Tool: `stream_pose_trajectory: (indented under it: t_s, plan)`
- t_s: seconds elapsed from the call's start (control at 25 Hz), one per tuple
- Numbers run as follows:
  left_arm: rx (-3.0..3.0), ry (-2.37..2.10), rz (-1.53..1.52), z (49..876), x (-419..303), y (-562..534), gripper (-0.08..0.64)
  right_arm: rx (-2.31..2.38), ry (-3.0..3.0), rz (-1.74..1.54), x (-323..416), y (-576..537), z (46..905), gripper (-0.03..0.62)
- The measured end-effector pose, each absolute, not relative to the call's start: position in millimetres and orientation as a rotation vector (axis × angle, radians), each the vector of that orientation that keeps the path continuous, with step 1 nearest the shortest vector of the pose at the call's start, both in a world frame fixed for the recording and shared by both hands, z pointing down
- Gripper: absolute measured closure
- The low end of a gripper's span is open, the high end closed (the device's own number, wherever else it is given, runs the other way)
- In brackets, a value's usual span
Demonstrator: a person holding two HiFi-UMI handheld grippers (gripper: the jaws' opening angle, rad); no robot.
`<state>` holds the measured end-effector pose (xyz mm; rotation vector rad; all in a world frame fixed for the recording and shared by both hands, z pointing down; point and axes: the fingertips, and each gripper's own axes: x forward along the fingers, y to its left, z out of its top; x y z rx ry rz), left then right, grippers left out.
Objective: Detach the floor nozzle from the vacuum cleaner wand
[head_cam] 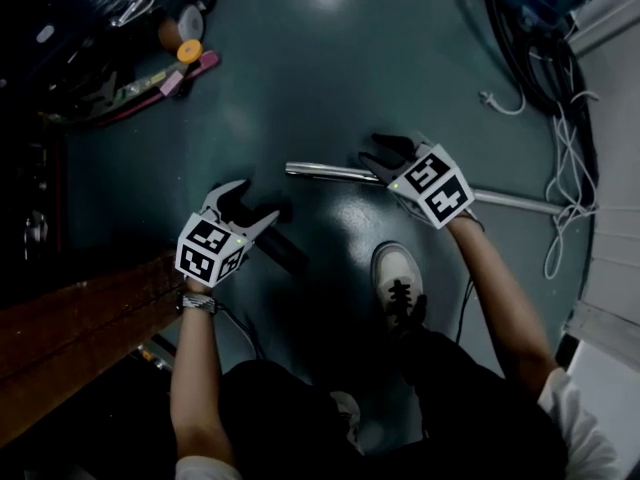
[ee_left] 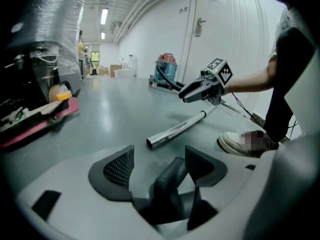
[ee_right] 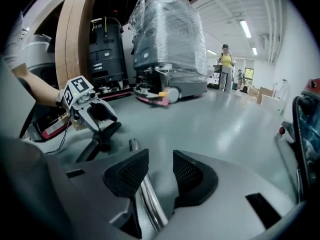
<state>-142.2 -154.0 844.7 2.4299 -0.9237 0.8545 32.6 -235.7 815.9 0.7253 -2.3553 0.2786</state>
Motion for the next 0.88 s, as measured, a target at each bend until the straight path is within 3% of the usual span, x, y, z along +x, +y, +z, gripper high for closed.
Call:
stream_pose_trajectory:
  t_s: [0.08,0.36,0.88]
  plan:
    - [2.452,-1.032,0.822,824,-148,-170,0.265,0.766,-2.401,0.268,29,-243,796,0.430]
    - [2.541,-1.502,0.758,744,-160,-211,0.546,0.877,-2.488,0.048,23,-252,729,0.542]
    - [2.761,-1.757,0.654,606,-158,-212,0.558,0.913,-2.674,-0.260,-8,-240,604,0.563]
